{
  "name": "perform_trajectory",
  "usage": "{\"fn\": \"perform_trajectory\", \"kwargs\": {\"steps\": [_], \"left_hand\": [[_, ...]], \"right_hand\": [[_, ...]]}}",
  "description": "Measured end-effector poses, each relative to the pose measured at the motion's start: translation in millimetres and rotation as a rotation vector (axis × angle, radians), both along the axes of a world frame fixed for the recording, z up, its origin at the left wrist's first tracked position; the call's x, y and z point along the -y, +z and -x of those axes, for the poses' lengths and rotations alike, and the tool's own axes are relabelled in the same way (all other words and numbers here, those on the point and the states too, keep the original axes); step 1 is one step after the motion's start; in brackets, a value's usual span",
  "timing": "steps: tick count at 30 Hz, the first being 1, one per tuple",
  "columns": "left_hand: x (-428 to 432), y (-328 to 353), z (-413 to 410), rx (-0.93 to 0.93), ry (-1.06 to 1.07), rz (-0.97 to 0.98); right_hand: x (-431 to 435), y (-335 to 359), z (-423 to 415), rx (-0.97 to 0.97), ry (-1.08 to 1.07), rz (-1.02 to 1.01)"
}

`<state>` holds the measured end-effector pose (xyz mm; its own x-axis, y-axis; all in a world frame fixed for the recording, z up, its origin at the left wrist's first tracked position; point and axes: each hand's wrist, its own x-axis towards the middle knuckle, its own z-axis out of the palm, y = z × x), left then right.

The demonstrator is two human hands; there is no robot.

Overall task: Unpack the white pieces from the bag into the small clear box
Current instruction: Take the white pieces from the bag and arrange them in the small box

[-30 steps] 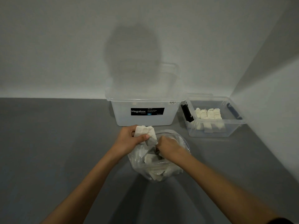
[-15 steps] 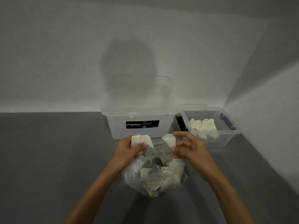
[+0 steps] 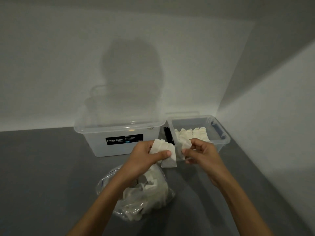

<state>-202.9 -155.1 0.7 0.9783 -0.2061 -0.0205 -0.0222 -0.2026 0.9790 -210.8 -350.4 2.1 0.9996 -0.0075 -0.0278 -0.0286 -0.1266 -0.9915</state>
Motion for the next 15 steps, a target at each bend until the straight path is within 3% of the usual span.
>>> {"fn": "perform_trajectory", "kwargs": {"steps": [3, 12, 15], "left_hand": [[24, 9, -14, 0.012, -0.025, -0.043], [94, 12, -68, 0.000, -0.027, -0.072], [105, 11, -84, 0.027, 0.019, -0.120]], "right_hand": [[25, 7, -15, 0.055, 0.004, 0.080], [86, 29, -69, 0.035, 0.171, 0.068], [99, 36, -90, 0.120, 0.163, 0.195]]}}
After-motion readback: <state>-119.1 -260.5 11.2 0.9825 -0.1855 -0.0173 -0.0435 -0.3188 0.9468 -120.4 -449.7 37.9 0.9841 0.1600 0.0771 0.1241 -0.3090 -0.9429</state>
